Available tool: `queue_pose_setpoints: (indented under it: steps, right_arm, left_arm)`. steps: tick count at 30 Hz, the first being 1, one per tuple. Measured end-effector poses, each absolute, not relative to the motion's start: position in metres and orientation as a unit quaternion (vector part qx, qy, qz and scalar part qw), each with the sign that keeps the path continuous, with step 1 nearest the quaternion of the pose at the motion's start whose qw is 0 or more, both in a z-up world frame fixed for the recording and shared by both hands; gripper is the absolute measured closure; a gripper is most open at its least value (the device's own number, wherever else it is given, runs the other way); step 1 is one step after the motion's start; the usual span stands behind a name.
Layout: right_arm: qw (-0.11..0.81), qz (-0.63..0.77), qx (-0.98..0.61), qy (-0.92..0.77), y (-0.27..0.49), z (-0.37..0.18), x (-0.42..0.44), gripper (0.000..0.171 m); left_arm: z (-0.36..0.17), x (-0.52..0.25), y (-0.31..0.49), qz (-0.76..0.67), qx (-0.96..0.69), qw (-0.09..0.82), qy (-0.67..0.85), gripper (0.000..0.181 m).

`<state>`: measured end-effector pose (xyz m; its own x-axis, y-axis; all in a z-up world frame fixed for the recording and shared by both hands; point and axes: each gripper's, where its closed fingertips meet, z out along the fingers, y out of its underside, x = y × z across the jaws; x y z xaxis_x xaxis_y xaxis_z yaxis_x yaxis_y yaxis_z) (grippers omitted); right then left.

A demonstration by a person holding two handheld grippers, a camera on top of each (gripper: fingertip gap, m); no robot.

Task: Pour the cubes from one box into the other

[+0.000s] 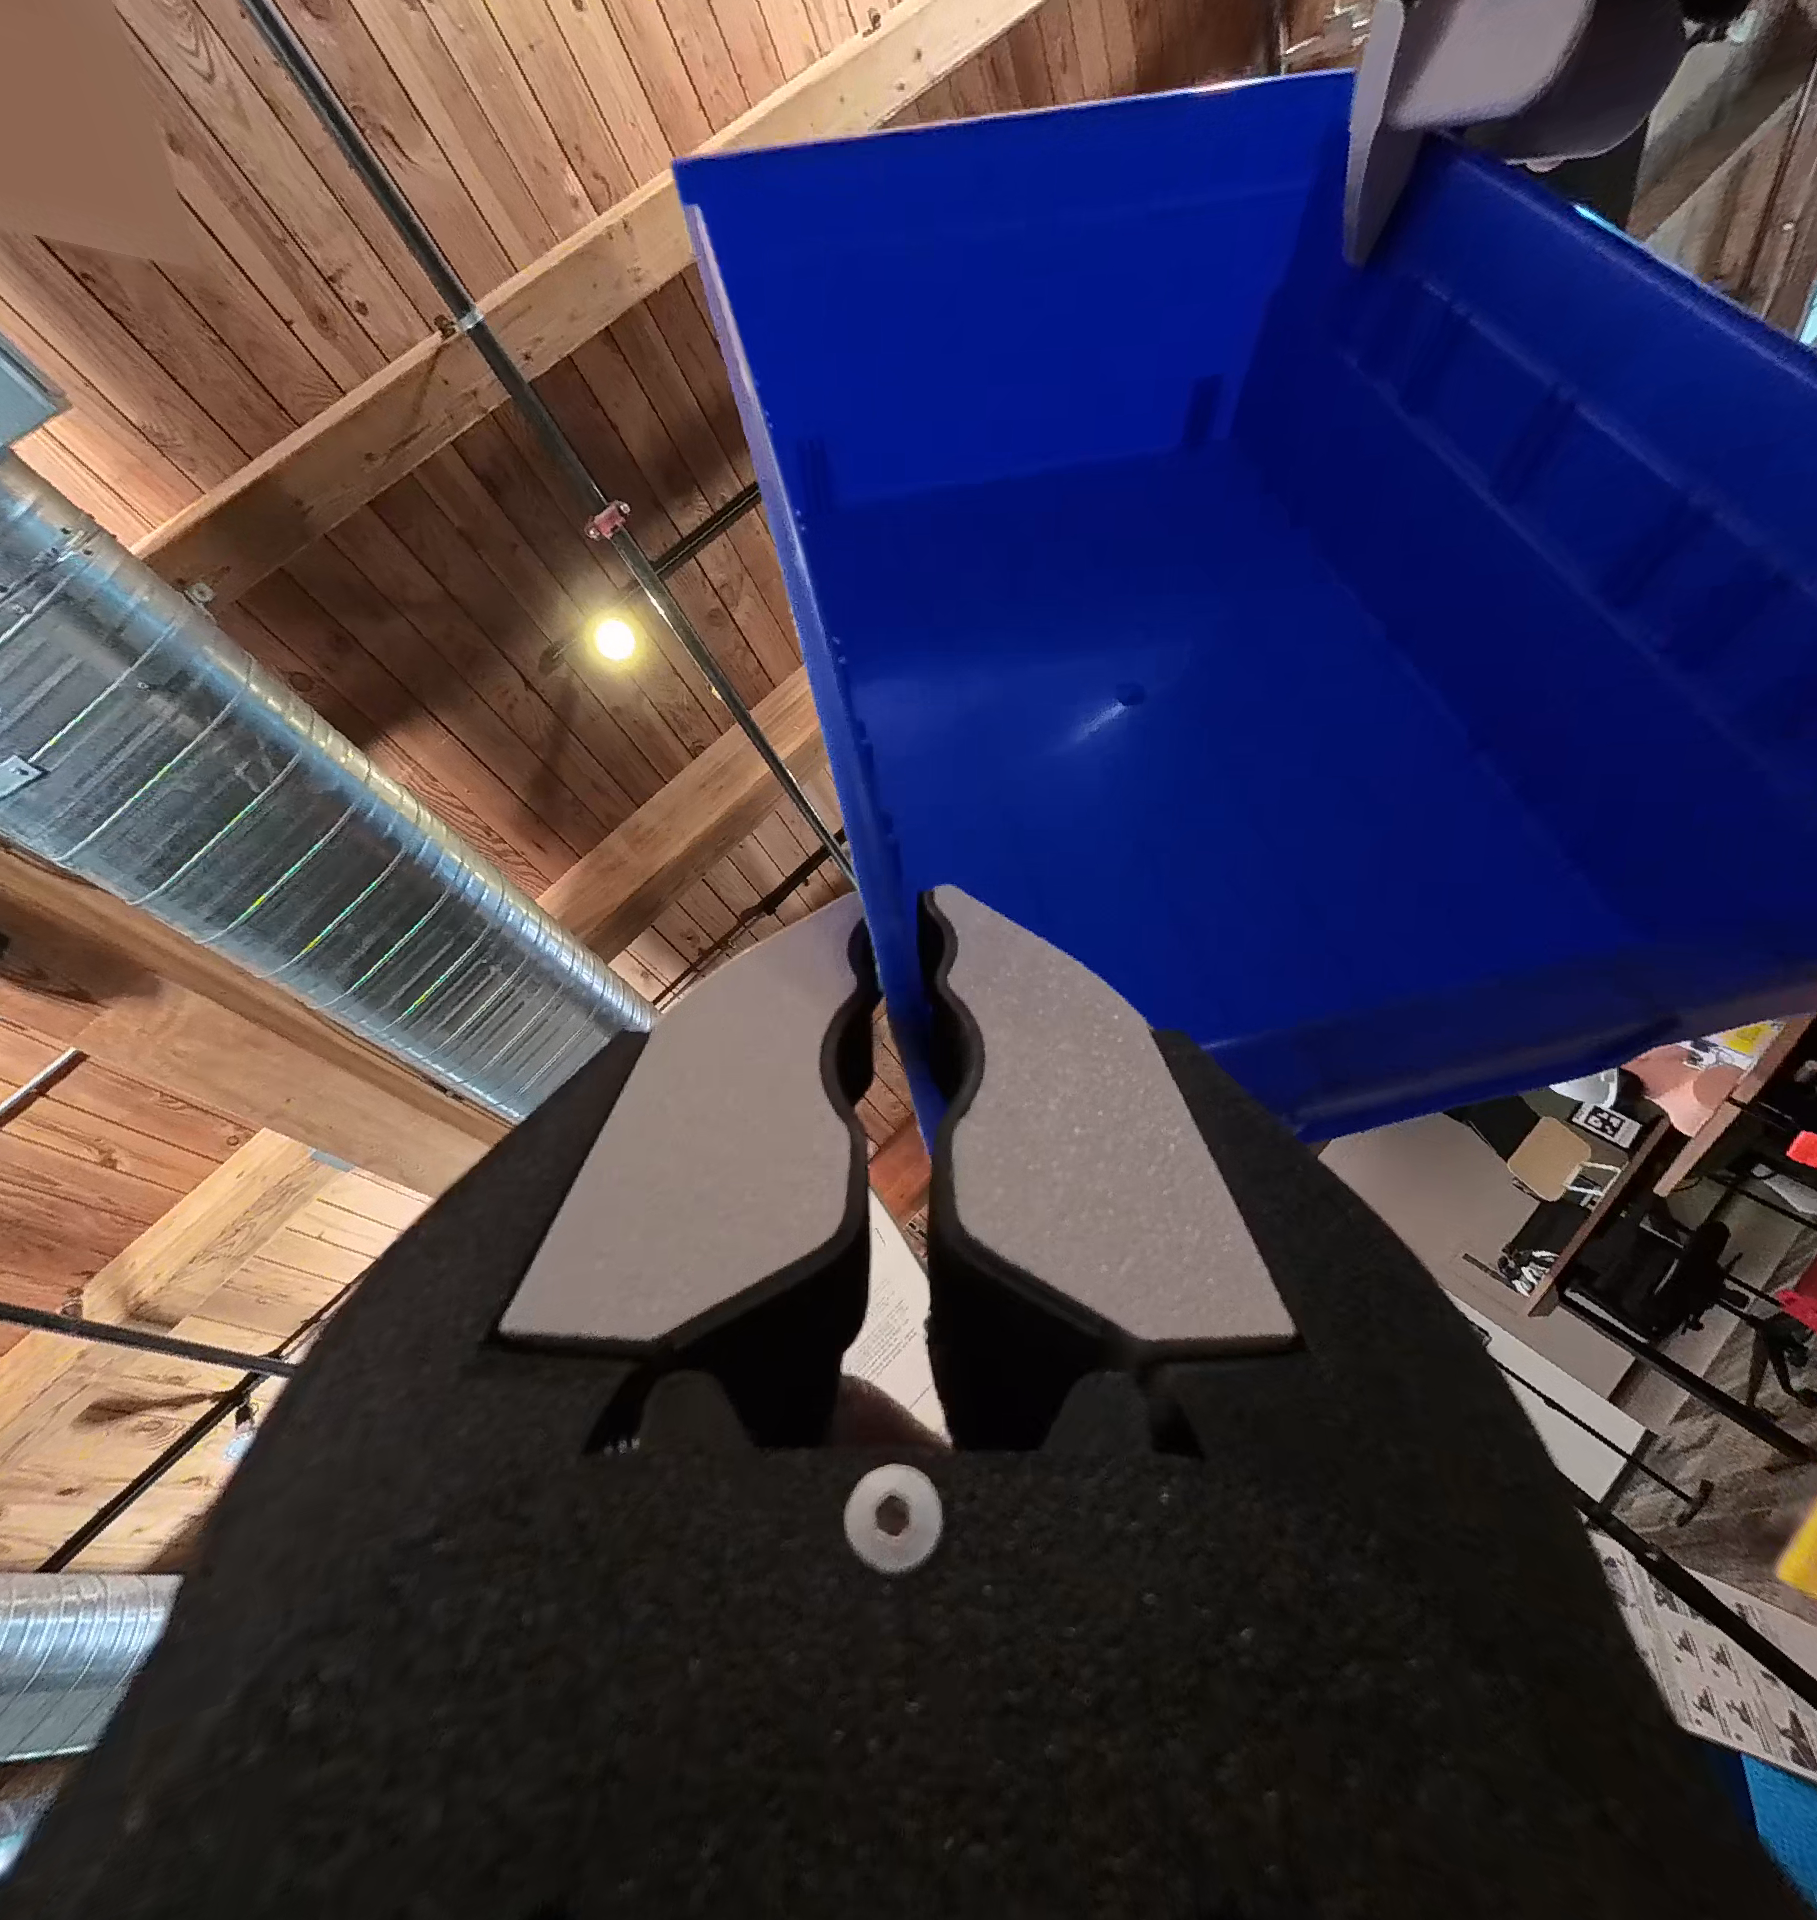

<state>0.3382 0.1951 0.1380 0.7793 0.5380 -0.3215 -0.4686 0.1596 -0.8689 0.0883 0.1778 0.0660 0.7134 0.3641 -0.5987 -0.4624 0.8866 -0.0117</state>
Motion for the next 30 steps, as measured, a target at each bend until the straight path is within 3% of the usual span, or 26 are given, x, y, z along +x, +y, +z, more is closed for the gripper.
queue_pose_setpoints:
  steps: [6, 13, 17, 24, 30]
  right_arm:
    - [0.754, 0.307, -0.579, -0.033, 0.184, 0.176, 0.309, 0.166]
    - [0.663, 0.317, -0.675, -0.062, 0.196, 0.201, 0.183, 0.166]
    - [0.521, 0.342, -0.781, -0.042, 0.220, 0.155, 0.068, 0.166]
    - [0.264, 0.287, -0.915, -0.106, 0.232, 0.020, -0.158, 0.165]
    - [0.139, 0.172, -0.958, -0.182, 0.239, -0.081, -0.281, 0.164]
  left_arm:
    - [0.108, 0.058, 0.152, 0.187, -0.152, 0.935, 0.261, 0.178]
    - [0.128, -0.051, 0.103, 0.210, -0.265, 0.907, 0.251, 0.178]
    - [0.107, -0.156, 0.096, 0.212, -0.409, 0.849, 0.260, 0.178]
    - [0.029, -0.354, 0.061, 0.202, -0.654, 0.695, 0.219, 0.177]
    - [-0.053, -0.457, 0.047, 0.102, -0.814, 0.547, 0.163, 0.176]
